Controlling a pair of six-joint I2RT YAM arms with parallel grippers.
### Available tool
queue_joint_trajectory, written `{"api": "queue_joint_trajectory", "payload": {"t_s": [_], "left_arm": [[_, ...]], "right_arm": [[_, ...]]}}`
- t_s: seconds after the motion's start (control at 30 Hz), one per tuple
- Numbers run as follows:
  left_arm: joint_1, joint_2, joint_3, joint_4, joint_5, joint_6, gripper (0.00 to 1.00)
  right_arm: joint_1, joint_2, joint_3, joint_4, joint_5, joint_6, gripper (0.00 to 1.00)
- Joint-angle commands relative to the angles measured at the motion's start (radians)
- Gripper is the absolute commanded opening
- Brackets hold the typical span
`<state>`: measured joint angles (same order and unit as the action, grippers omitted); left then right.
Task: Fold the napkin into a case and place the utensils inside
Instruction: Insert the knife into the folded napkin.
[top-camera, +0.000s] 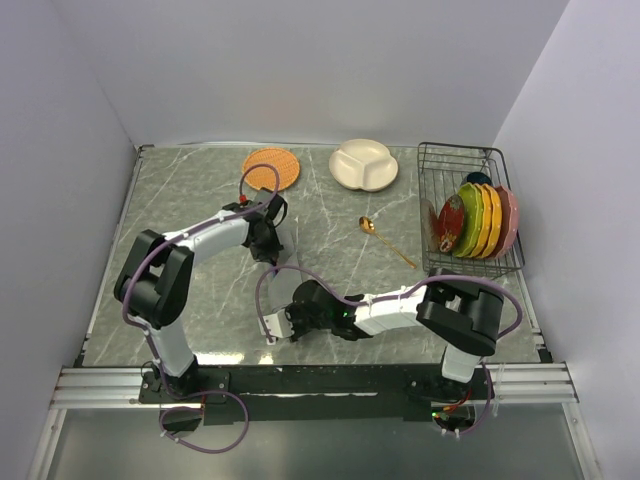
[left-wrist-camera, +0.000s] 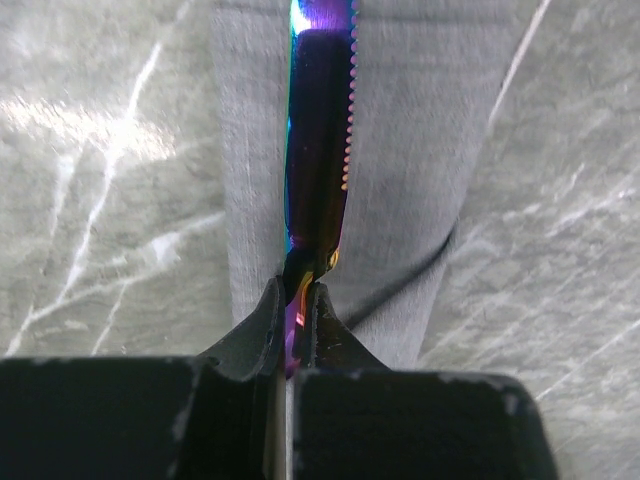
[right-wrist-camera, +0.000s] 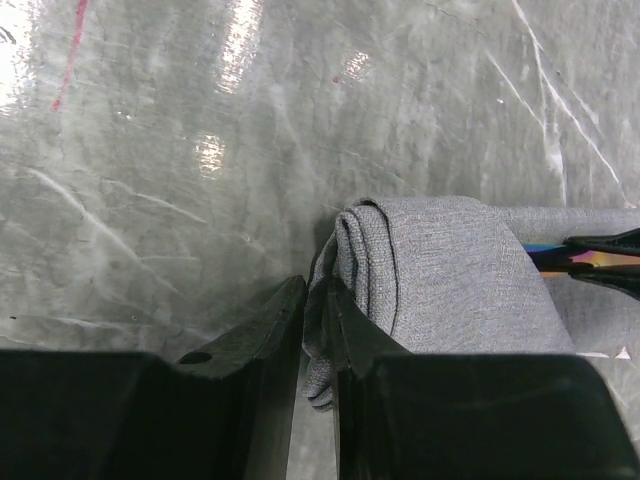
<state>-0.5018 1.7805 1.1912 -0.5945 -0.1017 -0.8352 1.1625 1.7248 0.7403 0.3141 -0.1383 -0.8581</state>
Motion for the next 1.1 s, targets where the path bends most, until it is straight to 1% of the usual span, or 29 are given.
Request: {"api": "queue_joint_trajectory", "payload": {"t_s": [0.0, 0.5, 0.6, 0.7, 0.73, 0.83, 1.0, 1.07], "left_arm": [[-0.020, -0.072, -0.016, -0.025, 0.036, -0.038, 0.01], [-0.050, -0.105, -0.082, -0.030, 0.053, -0.039, 0.01], [-0.049, -0.107, -0.085, -0.034, 0.045, -0.041, 0.08], [-0.049, -0.110, -0.067, -0.040, 0.028, -0.030, 0.26], [-0.049, -0.109, -0.055, -0.051, 0.016, -0.019, 0.34], [-0.040, -0.107, 0.019, -0.067, -0.044, 0.017, 0.41], [0.028, -0.060, 0.126, -0.064, -0.098, 0.079, 0.40], [0.054, -0.029, 0.149, -0.057, -0.089, 0.102, 0.39]], "right_arm": [[0.000, 0.032, 0.021, -0.007, 0.046, -0.001, 0.24], [0.002, 0.033, 0.021, -0.007, 0.052, -0.001, 0.23], [0.000, 0.032, 0.018, -0.007, 0.052, 0.002, 0.23], [0.002, 0.032, 0.018, -0.007, 0.052, 0.002, 0.24], [0.000, 0.030, 0.016, -0.006, 0.051, 0.001, 0.24], [0.000, 0.027, 0.016, -0.009, 0.054, -0.001, 0.24], [0.002, 0.028, 0.019, -0.013, 0.046, 0.001, 0.25], [0.000, 0.032, 0.022, -0.013, 0.046, 0.002, 0.25]]}}
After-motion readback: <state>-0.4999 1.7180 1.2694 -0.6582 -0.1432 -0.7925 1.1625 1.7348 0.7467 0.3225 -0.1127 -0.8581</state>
